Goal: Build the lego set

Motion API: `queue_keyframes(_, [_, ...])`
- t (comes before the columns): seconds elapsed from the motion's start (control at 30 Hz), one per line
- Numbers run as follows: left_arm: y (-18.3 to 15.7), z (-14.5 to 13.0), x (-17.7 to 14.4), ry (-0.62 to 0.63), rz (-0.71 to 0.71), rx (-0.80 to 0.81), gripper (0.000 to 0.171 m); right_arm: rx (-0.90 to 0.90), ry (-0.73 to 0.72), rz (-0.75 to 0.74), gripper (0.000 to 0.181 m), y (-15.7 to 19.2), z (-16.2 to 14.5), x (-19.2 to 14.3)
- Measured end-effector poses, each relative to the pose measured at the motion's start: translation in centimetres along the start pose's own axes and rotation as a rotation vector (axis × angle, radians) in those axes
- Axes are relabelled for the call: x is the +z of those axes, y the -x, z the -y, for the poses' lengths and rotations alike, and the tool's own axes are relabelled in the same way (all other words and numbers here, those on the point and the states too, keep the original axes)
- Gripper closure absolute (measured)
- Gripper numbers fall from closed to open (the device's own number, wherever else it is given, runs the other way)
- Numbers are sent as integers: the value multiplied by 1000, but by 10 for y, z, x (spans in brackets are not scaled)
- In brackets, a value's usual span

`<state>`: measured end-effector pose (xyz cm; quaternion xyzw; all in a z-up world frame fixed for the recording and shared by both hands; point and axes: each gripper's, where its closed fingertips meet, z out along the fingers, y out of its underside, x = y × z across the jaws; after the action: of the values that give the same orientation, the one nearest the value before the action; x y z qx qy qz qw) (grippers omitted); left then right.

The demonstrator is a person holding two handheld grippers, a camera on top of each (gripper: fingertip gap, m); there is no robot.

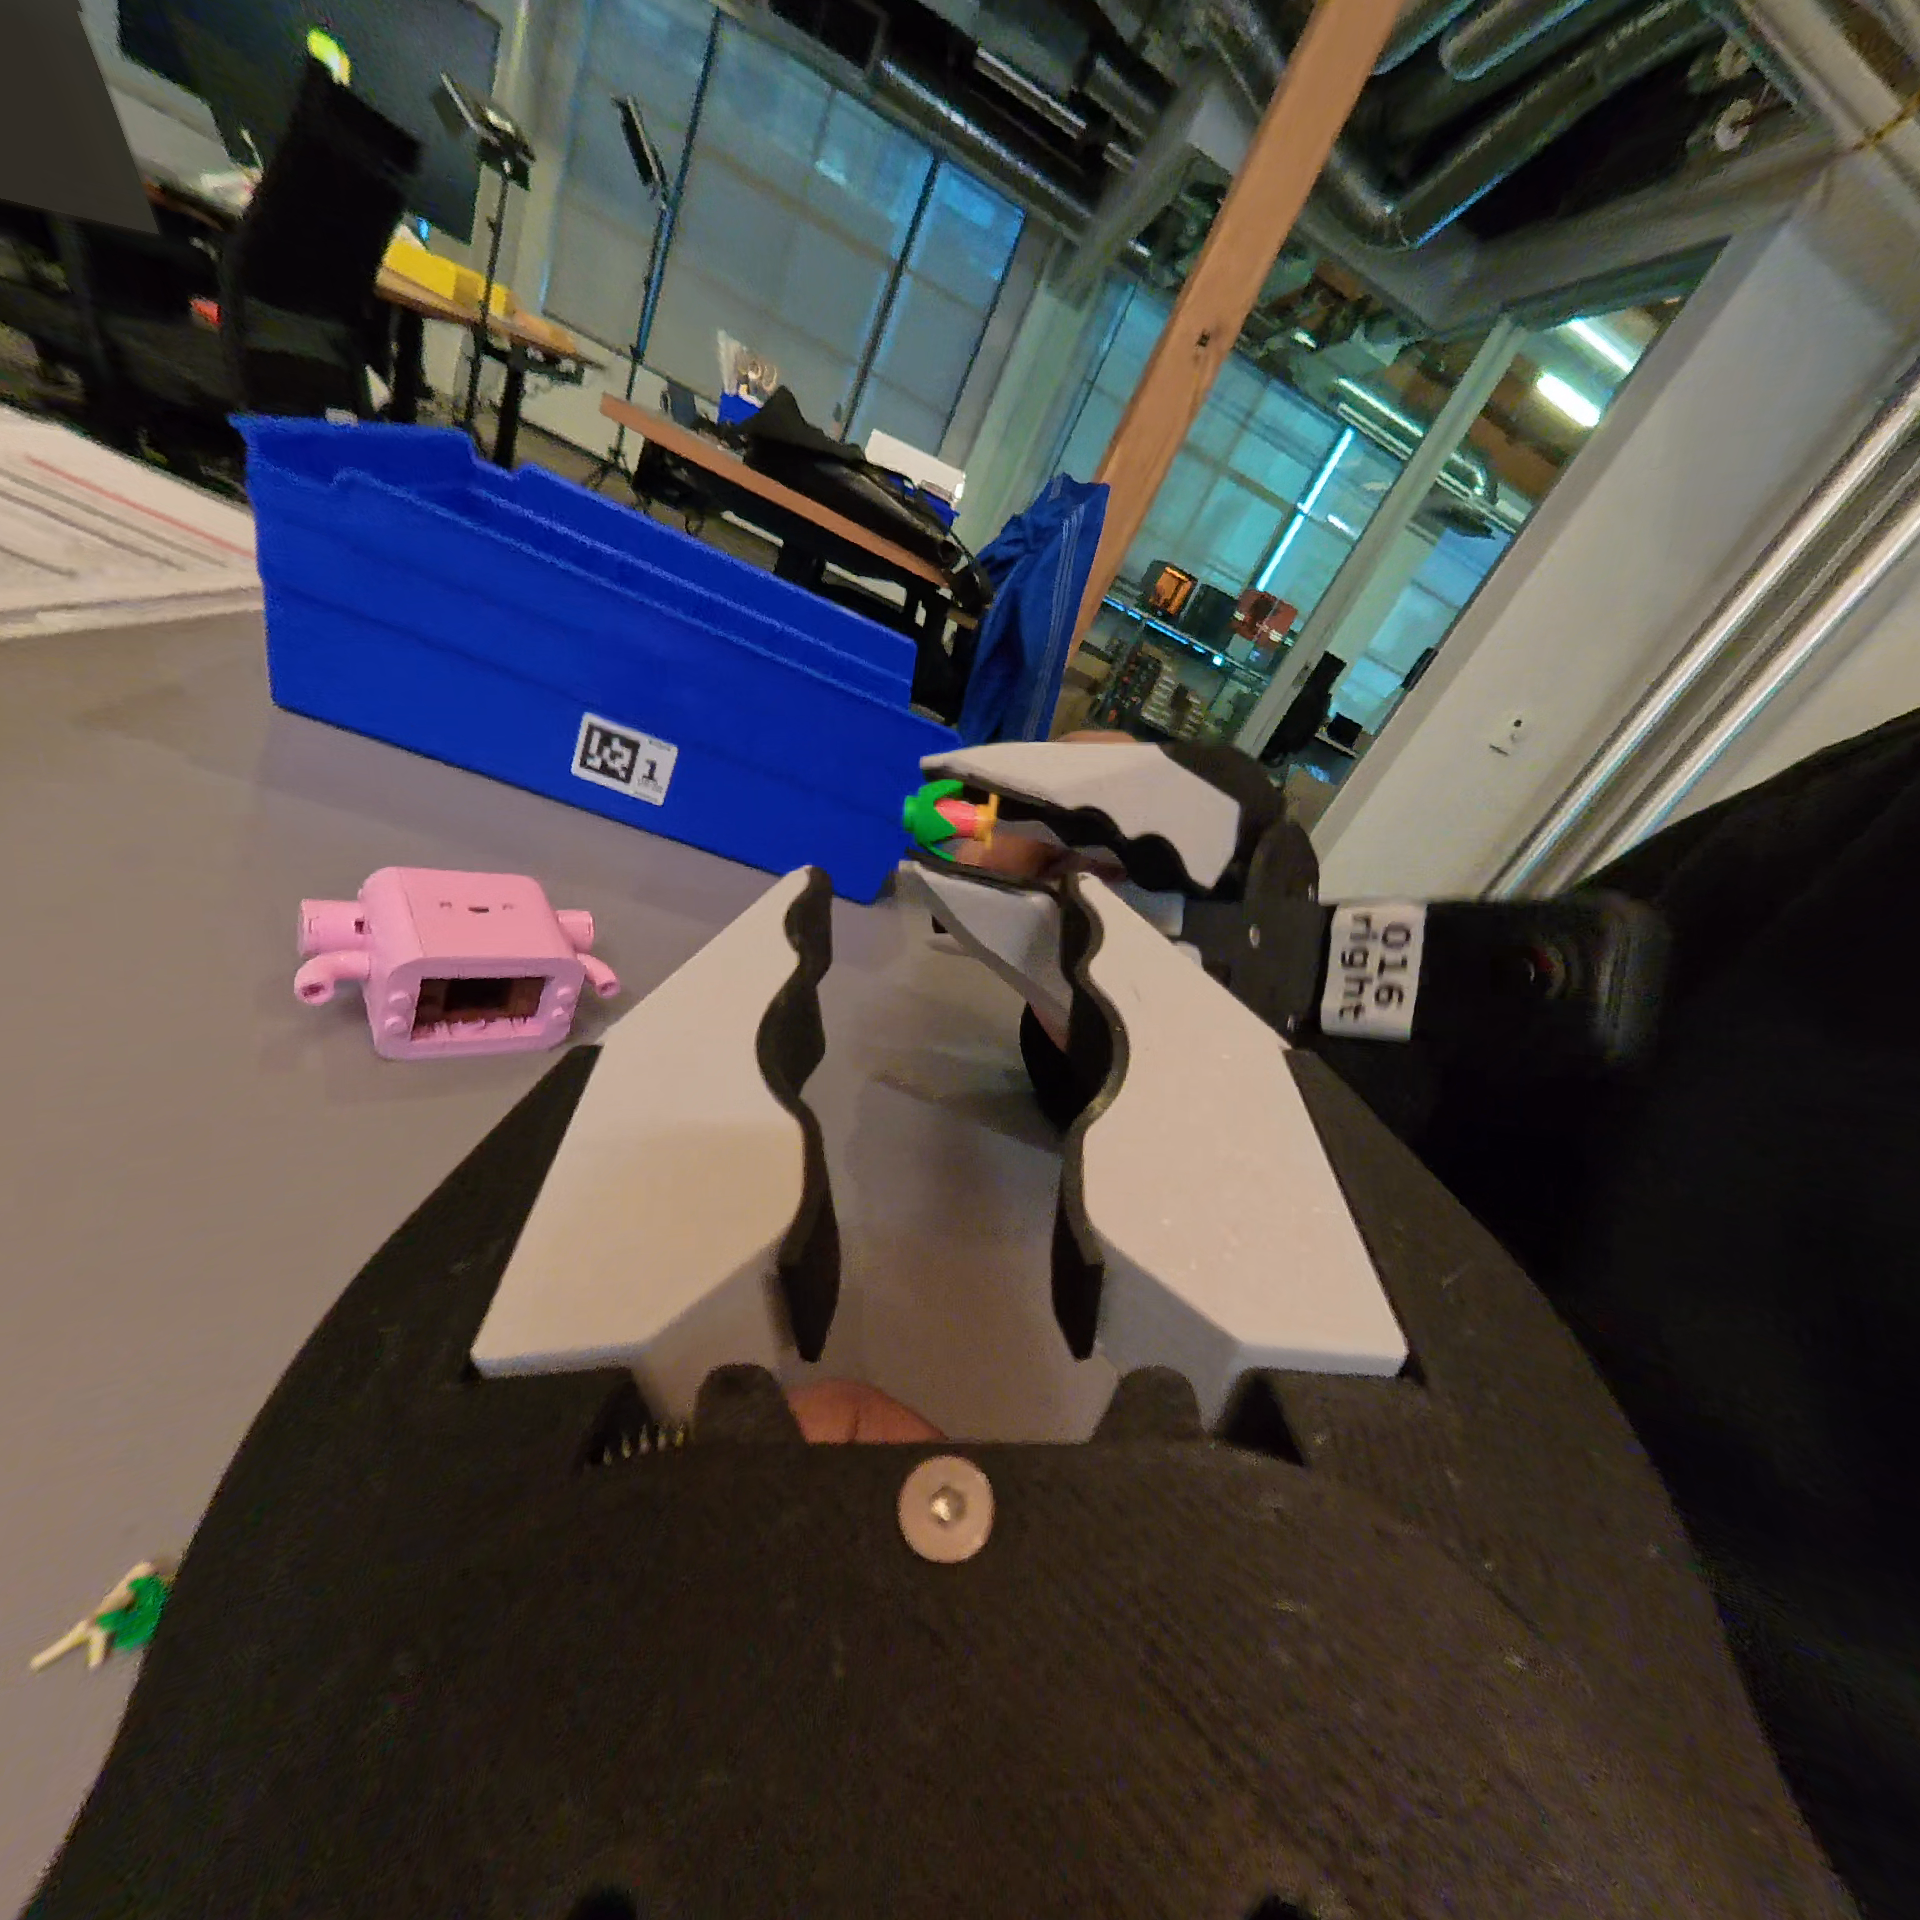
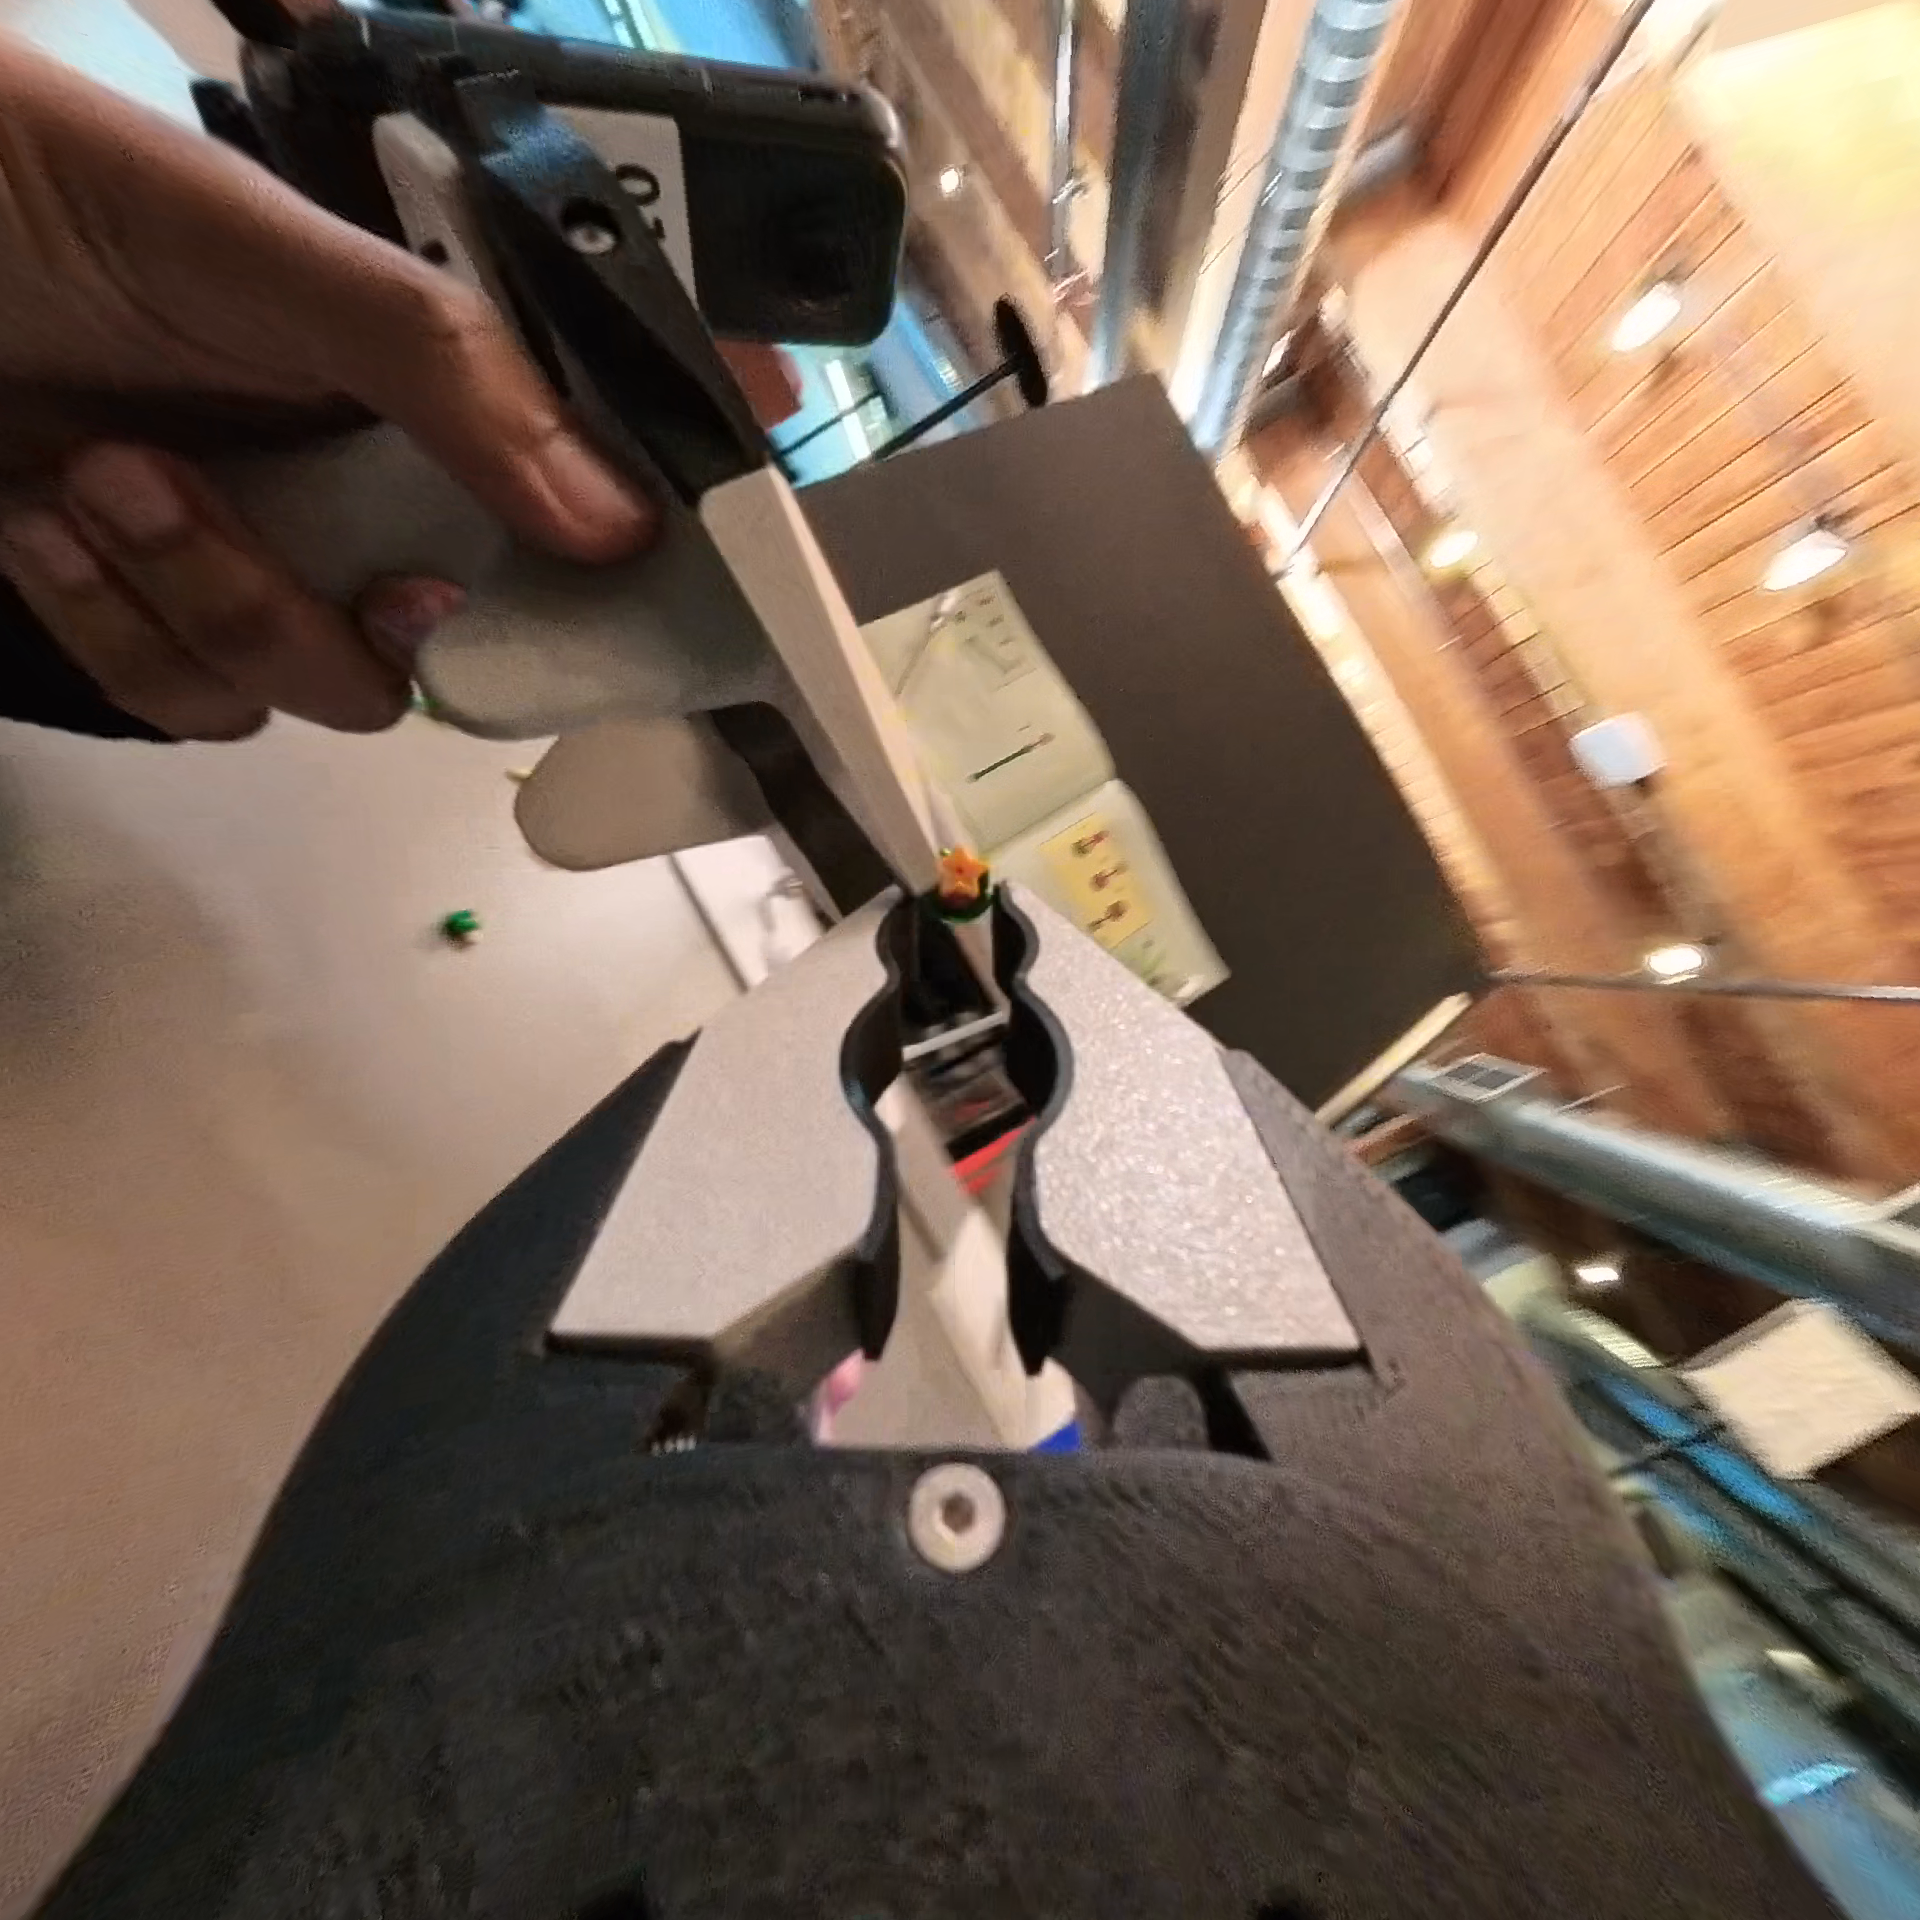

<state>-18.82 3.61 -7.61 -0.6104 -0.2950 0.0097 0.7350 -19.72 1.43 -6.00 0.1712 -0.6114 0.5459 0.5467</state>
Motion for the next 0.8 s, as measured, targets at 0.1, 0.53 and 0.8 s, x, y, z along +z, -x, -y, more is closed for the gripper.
queue_keyframes(0.1, [-4, 7, -2, -41, -5, 21, 138, -129, -42, -66, 170, 1, 10, -1])
queue_keyframes(0.53, [-27, 16, -10, -79, -101, 125, 145, -141, -121, -133, 169, -7, 29, -6])
queue_keyframes(0.8, [-30, 17, -9, -81, -84, 178, 157, -148, -132, -126, 169, -4, 31, -7])
